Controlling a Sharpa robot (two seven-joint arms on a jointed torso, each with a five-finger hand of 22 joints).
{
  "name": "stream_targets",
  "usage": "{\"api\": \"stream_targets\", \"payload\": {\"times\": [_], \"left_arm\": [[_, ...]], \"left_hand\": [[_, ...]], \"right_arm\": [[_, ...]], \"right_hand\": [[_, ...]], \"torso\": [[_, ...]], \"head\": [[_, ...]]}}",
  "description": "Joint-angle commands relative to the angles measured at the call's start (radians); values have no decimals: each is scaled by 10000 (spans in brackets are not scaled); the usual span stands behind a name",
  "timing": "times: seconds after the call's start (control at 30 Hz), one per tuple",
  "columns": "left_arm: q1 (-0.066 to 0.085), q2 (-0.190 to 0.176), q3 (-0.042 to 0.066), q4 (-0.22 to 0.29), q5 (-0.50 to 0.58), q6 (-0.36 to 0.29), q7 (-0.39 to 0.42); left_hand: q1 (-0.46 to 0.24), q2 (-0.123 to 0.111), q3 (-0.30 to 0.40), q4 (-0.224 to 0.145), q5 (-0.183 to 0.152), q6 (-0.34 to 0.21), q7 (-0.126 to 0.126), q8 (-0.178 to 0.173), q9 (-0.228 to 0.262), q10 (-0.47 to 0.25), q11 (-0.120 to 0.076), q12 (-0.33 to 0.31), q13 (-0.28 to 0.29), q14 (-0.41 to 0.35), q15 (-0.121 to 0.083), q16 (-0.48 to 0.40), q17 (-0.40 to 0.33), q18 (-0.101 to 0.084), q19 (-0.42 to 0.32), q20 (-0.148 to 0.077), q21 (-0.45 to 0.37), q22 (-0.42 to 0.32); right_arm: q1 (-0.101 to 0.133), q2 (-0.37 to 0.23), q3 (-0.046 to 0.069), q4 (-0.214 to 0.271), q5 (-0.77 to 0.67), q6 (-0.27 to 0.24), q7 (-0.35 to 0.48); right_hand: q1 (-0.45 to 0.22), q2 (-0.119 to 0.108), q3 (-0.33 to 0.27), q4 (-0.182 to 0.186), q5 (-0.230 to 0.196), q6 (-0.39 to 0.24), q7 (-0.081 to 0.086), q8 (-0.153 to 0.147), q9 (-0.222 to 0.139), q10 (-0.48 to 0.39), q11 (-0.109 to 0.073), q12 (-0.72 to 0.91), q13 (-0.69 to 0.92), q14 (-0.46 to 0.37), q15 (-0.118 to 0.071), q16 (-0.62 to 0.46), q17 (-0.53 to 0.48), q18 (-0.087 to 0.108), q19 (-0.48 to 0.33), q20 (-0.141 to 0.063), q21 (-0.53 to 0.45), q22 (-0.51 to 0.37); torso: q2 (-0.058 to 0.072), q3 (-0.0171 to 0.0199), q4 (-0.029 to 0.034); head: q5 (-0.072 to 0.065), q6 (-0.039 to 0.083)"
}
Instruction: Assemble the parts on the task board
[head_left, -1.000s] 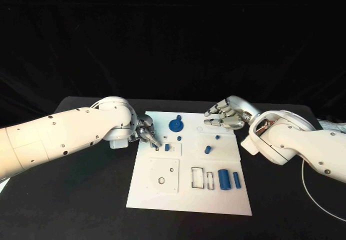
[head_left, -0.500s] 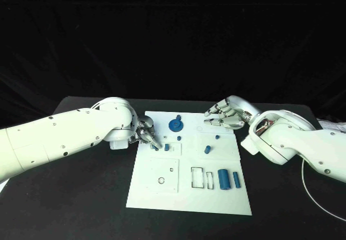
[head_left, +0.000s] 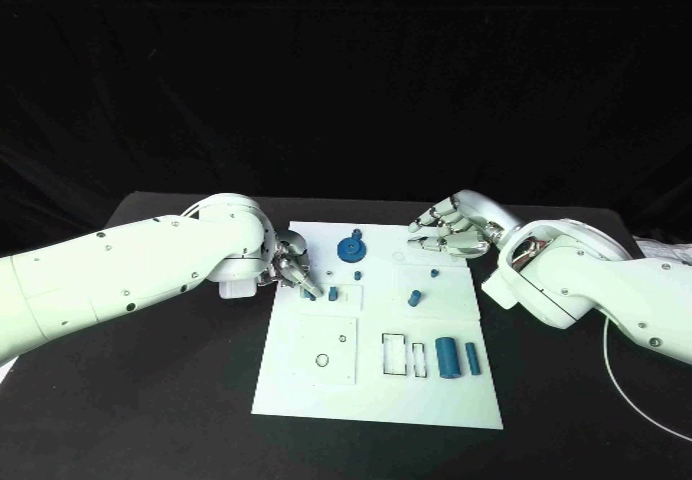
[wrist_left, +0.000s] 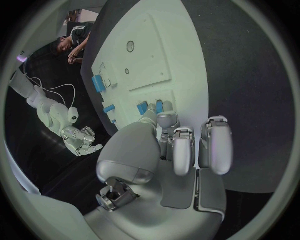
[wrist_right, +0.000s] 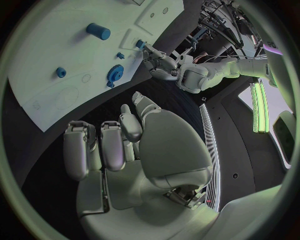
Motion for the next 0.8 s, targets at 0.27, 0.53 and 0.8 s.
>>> {"api": "stream_targets", "payload": {"times": [0.27,0.53,0.8], "left_arm": [[-42,29,-32,0,-61,473,-186],[-48,62,-34,-18,-193,376,-206],[-50,131,-56,-84,-237,356,-250]], "left_hand": [[-33,-9,697,-653,17,123,-74,43,8,45,9,-30,-12,1033,-35,30,2631,-76,221,-60,-22,1161],[-44,-21,707,-657,17,127,-77,45,10,47,8,-32,-14,1033,-35,30,2631,-73,215,-60,-32,1150],[-256,-128,711,-591,16,147,-72,46,13,62,11,-44,-28,1033,-36,30,2631,-74,216,-59,-38,1151]], "right_arm": [[-6,5,0,22,-28,110,78],[-6,-6,0,35,-28,92,80],[-6,-24,0,56,-28,85,76]], "right_hand": [[-97,27,-21,26,50,-49,20,49,-10,-40,2,-28,2,470,-54,-38,2,117,-46,-1,-56,108],[-97,27,-21,26,50,-49,20,49,-10,-40,2,-28,2,470,-54,-38,2,117,-46,-1,-56,108],[-100,34,-19,25,48,-48,17,60,-12,-40,0,-39,-8,467,-56,-59,-21,123,-63,0,-71,80]], "torso": [[0,-2,-1],[6,7,0],[4,9,-7]], "head": [[7,-17],[-11,-40],[-19,-61]]}}
